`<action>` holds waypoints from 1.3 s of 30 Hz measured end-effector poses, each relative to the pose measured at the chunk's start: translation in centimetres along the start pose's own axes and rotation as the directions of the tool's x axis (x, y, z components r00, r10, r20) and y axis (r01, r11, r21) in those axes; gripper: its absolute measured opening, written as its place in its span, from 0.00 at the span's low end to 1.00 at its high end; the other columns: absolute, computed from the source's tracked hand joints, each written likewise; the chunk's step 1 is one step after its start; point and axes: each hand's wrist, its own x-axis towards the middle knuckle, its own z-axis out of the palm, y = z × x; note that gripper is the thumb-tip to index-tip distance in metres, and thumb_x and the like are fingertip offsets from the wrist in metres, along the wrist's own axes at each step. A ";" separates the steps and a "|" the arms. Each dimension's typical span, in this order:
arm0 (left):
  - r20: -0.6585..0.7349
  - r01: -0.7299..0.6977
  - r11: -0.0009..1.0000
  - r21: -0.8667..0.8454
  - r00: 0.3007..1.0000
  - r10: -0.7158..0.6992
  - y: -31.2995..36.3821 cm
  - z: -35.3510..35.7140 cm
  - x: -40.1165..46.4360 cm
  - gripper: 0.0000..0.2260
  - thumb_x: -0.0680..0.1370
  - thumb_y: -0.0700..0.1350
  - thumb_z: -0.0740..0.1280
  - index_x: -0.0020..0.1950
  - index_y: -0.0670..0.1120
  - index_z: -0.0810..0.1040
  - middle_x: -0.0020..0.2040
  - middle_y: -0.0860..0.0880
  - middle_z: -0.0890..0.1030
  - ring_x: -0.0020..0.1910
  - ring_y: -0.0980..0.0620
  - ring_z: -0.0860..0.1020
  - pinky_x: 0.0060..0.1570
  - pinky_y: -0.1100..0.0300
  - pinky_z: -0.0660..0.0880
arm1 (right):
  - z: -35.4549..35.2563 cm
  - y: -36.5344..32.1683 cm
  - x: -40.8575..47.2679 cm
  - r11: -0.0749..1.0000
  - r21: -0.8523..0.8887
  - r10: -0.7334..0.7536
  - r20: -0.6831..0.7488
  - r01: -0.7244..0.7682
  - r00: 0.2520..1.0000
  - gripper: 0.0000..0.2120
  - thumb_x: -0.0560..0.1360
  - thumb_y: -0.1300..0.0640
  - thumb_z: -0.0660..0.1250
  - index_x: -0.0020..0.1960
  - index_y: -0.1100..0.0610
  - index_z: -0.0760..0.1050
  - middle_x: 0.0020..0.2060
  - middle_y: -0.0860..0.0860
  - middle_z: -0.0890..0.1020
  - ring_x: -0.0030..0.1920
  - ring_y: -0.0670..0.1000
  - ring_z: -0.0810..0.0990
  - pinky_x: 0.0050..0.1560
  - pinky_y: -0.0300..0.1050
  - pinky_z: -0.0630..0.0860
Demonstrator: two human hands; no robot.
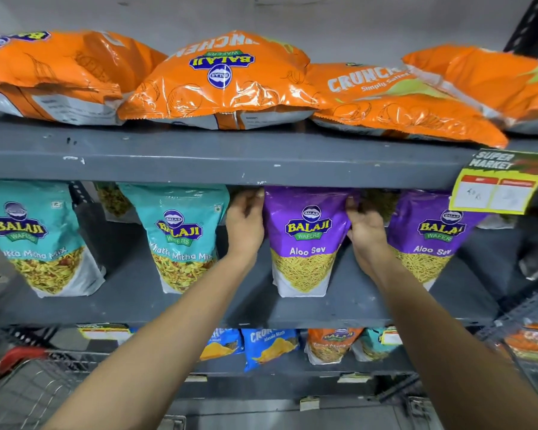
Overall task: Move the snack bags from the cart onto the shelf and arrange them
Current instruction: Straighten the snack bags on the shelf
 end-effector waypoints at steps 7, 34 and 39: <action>0.256 0.319 0.930 0.183 0.898 -0.358 -6.5 -2.6 -3.6 0.48 0.65 0.58 0.78 0.78 0.50 0.56 0.76 0.48 0.66 0.74 0.51 0.67 0.72 0.50 0.67 | -5.5 5.4 -4.8 0.929 -0.366 0.102 0.098 -0.059 0.990 0.14 0.74 0.55 0.71 0.59 0.53 0.75 0.52 0.53 0.84 0.52 0.44 0.82 0.51 0.34 0.74; 0.380 0.174 0.882 0.438 0.853 -0.357 -14.3 -1.7 -6.5 0.40 0.64 0.48 0.82 0.70 0.51 0.65 0.60 0.56 0.76 0.60 0.53 0.76 0.57 0.60 0.73 | -16.1 8.9 -4.5 0.754 -0.647 -0.194 -0.390 -0.117 0.900 0.66 0.58 0.50 0.83 0.79 0.49 0.39 0.77 0.59 0.58 0.77 0.60 0.58 0.72 0.61 0.61; 0.376 0.218 0.900 0.378 0.852 -0.365 -14.3 -2.8 -7.1 0.51 0.62 0.49 0.82 0.78 0.50 0.56 0.71 0.55 0.70 0.68 0.56 0.71 0.66 0.58 0.71 | -16.4 8.7 -5.2 0.768 -0.634 -0.210 -0.385 -0.093 0.899 0.65 0.59 0.50 0.83 0.79 0.52 0.39 0.78 0.60 0.54 0.78 0.59 0.52 0.73 0.57 0.55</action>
